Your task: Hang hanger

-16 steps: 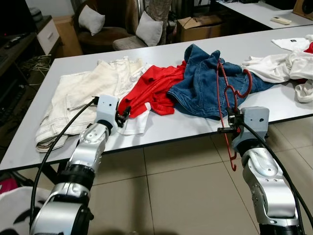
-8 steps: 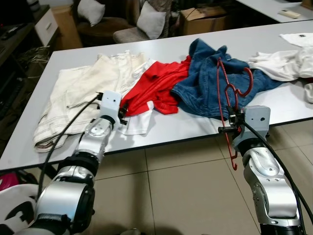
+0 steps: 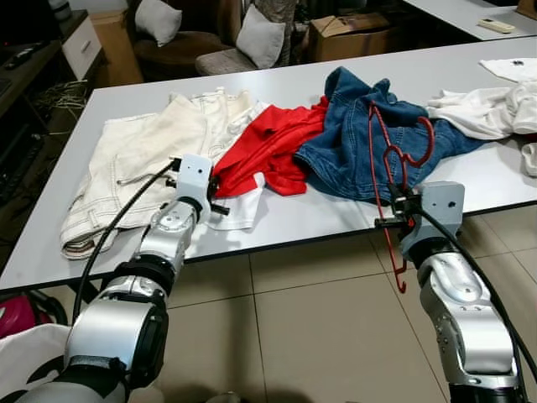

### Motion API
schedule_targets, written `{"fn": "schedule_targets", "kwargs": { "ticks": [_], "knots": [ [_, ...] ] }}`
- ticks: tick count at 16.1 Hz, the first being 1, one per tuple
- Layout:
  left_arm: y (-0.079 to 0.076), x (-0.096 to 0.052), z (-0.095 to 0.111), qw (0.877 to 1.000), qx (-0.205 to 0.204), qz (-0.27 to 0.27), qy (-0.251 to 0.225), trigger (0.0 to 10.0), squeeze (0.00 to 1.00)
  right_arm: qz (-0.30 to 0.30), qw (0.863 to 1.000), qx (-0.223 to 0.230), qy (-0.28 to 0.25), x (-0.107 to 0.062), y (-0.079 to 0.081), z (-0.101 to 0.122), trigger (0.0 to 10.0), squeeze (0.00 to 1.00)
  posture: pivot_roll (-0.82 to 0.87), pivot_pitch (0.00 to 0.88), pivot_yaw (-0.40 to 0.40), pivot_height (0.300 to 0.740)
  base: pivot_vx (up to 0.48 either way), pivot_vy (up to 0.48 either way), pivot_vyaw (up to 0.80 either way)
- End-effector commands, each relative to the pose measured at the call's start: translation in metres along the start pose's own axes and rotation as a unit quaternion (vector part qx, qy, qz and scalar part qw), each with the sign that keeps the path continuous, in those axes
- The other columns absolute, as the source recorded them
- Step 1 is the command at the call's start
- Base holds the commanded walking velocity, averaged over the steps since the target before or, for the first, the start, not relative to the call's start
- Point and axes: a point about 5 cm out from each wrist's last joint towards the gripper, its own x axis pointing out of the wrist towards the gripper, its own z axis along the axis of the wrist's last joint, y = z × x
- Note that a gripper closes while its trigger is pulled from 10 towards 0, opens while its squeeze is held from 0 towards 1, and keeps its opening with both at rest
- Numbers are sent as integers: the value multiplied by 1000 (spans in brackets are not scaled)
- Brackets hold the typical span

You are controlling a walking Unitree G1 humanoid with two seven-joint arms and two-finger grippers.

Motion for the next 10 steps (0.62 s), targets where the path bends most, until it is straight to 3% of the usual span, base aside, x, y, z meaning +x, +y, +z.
{"fn": "schedule_targets", "kwargs": {
  "ticks": [1,4,7,8,9,10],
  "knots": [
    [2,2,7,1000,-8,-3,-11,0,0,18,1000,12,-1,-1,0,2,10000,0,-150,0,90,740,0,0,0],
    [7,3,18,998,-39,12,-41,0,0,86,993,71,36,-7,9,-8,10000,0,-141,0,89,740,0,0,0],
    [15,5,54,992,-52,-3,-115,0,0,109,985,131,23,-8,9,-9,10000,0,-122,0,80,740,0,0,0],
    [20,5,83,984,-57,-20,-168,0,0,148,977,153,6,-9,14,-4,10000,0,-116,0,83,740,0,0,0],
    [21,5,91,982,-55,-25,-180,0,0,157,975,157,2,-10,16,-3,10000,0,-116,0,84,740,0,0,0],
    [22,2,126,970,-29,-56,-234,0,0,180,967,182,-19,-14,18,2,10000,0,-127,0,99,740,0,0,0]
  ]
}}
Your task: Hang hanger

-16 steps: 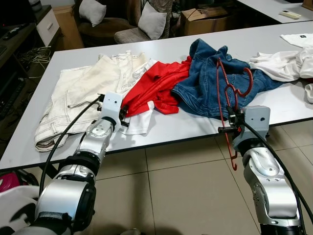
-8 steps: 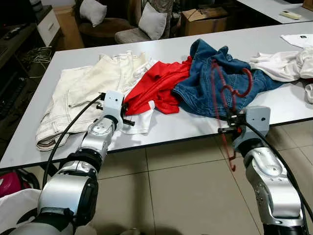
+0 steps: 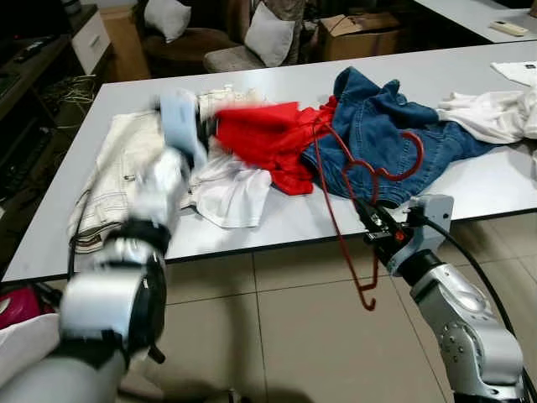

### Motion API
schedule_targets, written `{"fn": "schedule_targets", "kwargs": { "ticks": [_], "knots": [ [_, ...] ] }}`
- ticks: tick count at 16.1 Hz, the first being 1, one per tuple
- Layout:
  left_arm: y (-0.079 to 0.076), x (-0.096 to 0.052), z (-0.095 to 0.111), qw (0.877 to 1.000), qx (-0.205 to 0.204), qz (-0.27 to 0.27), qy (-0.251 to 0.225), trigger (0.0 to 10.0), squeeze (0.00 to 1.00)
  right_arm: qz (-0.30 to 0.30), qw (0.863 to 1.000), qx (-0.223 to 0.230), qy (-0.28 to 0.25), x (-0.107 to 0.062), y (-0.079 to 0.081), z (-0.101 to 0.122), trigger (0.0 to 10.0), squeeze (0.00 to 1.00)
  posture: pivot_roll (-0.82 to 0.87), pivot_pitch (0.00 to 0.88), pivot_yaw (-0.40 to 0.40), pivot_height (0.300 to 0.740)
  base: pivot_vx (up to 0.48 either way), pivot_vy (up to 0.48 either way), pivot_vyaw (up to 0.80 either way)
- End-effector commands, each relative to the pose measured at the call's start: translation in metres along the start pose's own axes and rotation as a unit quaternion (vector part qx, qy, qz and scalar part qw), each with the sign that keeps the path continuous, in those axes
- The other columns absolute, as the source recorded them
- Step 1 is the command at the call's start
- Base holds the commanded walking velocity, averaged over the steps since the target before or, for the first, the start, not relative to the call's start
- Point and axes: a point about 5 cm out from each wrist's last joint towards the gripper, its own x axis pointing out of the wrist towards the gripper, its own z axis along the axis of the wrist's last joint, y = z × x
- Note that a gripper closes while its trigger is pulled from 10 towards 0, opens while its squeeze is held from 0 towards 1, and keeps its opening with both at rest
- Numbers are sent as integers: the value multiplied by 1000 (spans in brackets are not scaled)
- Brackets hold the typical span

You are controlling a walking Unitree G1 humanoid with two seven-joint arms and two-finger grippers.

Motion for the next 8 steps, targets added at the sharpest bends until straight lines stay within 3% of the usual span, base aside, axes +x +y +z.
{"fn": "schedule_targets", "kwargs": {
  "ticks": [1,2,8],
  "knots": [
    [4,5,23,999,14,-11,-41,0,0,15,999,13,-30,-2,3,9,10000,0,-134,0,107,740,0,0,0],
    [7,13,54,996,34,-18,-78,0,0,22,998,25,-56,-4,3,20,10000,0,-148,0,116,740,0,0,0],
    [7,13,54,996,34,-18,-78,0,0,22,998,25,-56,-4,3,20,10000,0,-148,0,116,740,0,0,0]
  ]
}}
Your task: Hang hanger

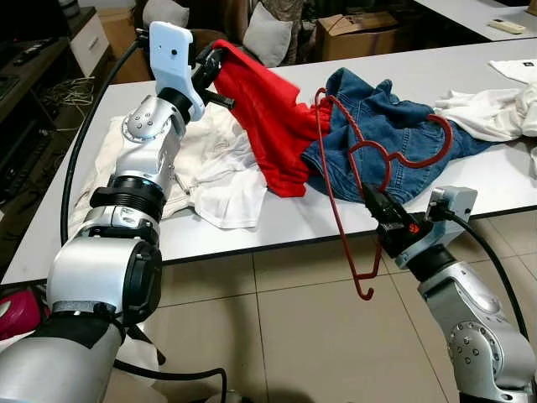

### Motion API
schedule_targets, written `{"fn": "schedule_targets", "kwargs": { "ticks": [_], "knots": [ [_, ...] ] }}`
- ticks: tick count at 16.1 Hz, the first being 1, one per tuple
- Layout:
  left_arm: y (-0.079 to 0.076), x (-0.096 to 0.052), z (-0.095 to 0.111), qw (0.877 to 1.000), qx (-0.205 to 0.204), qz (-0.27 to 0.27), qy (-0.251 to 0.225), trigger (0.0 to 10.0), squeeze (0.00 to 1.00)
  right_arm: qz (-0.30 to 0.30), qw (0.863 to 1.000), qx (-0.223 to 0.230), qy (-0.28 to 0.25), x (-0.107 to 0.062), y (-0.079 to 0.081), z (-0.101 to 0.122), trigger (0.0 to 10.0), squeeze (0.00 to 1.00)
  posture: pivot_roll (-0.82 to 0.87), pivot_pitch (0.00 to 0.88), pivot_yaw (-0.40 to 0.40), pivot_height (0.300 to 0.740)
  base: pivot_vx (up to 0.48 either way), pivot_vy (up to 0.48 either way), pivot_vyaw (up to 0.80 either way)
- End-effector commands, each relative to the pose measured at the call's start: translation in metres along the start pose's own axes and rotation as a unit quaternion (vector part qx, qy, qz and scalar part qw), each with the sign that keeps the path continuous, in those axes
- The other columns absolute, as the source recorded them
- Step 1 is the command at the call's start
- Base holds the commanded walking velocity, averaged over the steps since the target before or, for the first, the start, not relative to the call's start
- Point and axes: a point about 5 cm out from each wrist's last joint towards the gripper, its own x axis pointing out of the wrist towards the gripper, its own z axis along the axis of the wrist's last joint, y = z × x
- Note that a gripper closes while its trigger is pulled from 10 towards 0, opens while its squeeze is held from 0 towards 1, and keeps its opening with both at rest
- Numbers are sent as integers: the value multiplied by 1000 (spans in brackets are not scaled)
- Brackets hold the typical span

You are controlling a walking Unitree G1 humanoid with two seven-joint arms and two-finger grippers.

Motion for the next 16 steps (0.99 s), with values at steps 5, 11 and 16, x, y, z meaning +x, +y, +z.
{"fn": "schedule_targets", "kwargs": {
  "ticks": [5,11,16],
  "knots": [
    [5,0,5,1000,2,7,-9,0,0,10,1000,-2,-9,1,4,4,10000,0,-148,0,116,740,0,0,0],
    [-1,-14,-19,999,13,-21,29,0,0,-17,1000,-2,-7,-4,6,2,10000,0,-199,0,128,740,0,0,0],
    [-21,-63,-89,990,-3,-39,136,0,0,-64,998,-19,3,-5,6,-1,10000,0,-191,0,94,740,0,0,0]
  ]
}}
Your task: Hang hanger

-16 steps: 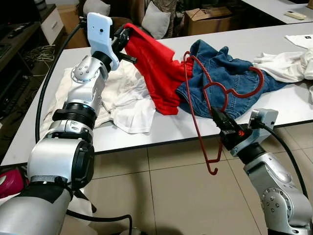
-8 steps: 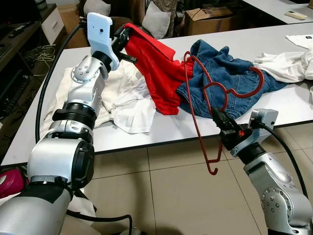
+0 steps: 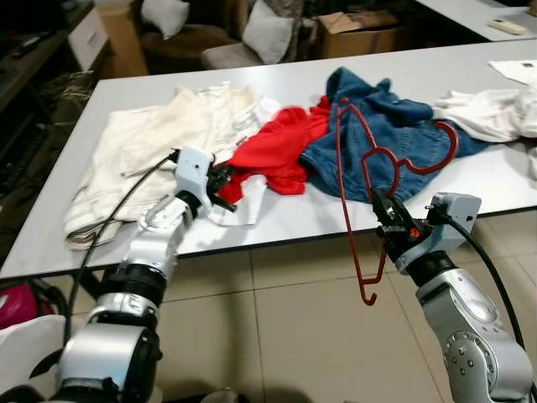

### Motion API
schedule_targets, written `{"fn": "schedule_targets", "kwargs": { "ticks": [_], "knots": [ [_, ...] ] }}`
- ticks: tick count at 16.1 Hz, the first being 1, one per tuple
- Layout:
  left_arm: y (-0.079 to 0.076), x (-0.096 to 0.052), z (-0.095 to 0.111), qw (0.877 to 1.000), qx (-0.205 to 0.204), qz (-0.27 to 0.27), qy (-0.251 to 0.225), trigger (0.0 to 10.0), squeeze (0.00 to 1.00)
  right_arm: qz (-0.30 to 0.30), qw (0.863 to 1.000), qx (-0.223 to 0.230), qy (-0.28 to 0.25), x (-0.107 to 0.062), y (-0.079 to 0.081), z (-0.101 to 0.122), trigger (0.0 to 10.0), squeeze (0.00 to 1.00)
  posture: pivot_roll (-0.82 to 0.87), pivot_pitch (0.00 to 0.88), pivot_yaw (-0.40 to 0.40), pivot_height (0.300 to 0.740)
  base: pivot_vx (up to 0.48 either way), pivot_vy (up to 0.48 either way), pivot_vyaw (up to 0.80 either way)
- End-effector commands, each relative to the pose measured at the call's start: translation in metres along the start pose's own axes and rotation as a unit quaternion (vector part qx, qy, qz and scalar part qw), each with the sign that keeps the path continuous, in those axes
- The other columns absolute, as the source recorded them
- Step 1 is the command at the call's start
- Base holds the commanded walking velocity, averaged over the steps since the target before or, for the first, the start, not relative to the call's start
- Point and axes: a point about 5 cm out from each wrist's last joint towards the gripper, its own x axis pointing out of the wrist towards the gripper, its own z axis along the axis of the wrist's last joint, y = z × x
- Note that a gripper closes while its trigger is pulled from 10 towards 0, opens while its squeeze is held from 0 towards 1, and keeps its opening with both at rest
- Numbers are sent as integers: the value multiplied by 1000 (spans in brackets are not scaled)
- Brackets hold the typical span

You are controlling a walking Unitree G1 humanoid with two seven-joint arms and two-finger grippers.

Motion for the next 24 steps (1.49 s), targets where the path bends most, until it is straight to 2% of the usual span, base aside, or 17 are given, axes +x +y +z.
{"fn": "schedule_targets", "kwargs": {
  "ticks": [1,4,6,7,8,10,11,13,14,16,17,18,19,21,22,23,24],
  "knots": [
    [4,6,19,999,18,4,-27,0,0,3,1000,-5,-3,0,0,3,10000,0,-189,0,94,740,0,0,0],
    [13,15,31,999,50,18,-5,0,0,-25,1000,-8,-18,6,-5,7,10000,0,-194,0,103,740,0,0,0],
    [41,28,103,988,127,78,-50,0,0,-46,998,-8,-43,13,-10,16,10000,0,-190,0,97,740,0,0,0],
    [52,29,156,974,162,115,-106,0,0,-52,997,-10,-56,15,-13,21,10000,0,-194,0,102,740,0,0,0],
    [50,25,215,952,210,126,-182,0,0,-63,995,-13,-72,14,-18,28,10000,0,-196,0,112,740,0,0,0],
    [36,20,258,926,261,107,-253,0,0,-82,992,-13,-92,11,-25,34,10000,0,-196,0,119,740,0,0,0],
    [25,25,248,923,286,81,-244,0,0,-90,991,-13,-97,9,-27,34,10000,0,-202,0,125,740,0,0,0],
    [3,41,178,945,271,20,-181,0,0,-94,991,-13,-96,7,-27,32,10000,0,-199,0,114,740,0,0,0],
    [-11,45,134,950,282,-3,-134,0,0,-91,991,-16,-93,7,-25,31,10000,0,-202,0,111,740,0,0,0],
    [-54,32,27,959,268,-94,-5,0,0,-86,992,-19,-88,8,-23,30,10000,0,-196,0,92,740,0,0,0],
    [-74,19,-12,950,269,-147,53,0,0,-82,993,-21,-83,9,-23,29,10000,0,-197,0,79,740,0,0,0],
    [-86,9,-30,944,253,-194,83,0,0,-76,994,-27,-77,10,-22,28,10000,0,-194,0,74,740,0,0,0],
    [-90,5,-34,941,244,-211,100,0,0,-76,994,-29,-76,10,-22,28,10000,0,-188,0,69,740,0,0,0],
    [-93,-3,-42,918,267,-255,142,0,0,-77,994,-32,-72,11,-23,28,10000,0,-189,0,65,740,0,0,0],
    [-95,-7,-44,909,275,-280,142,0,0,-77,994,-35,-67,10,-23,27,10000,0,-191,0,65,740,0,0,0],
    [-96,-9,-43,914,266,-276,136,7294,0,-79,994,-36,-64,8,-23,25,10000,0,-192,0,67,740,0,0,0],
    [-98,-10,-40,919,248,-279,126,10000,290,-80,994,-37,-61,7,-24,24,10000,0,-195,0,68,740,0,0,0]
  ]
}}
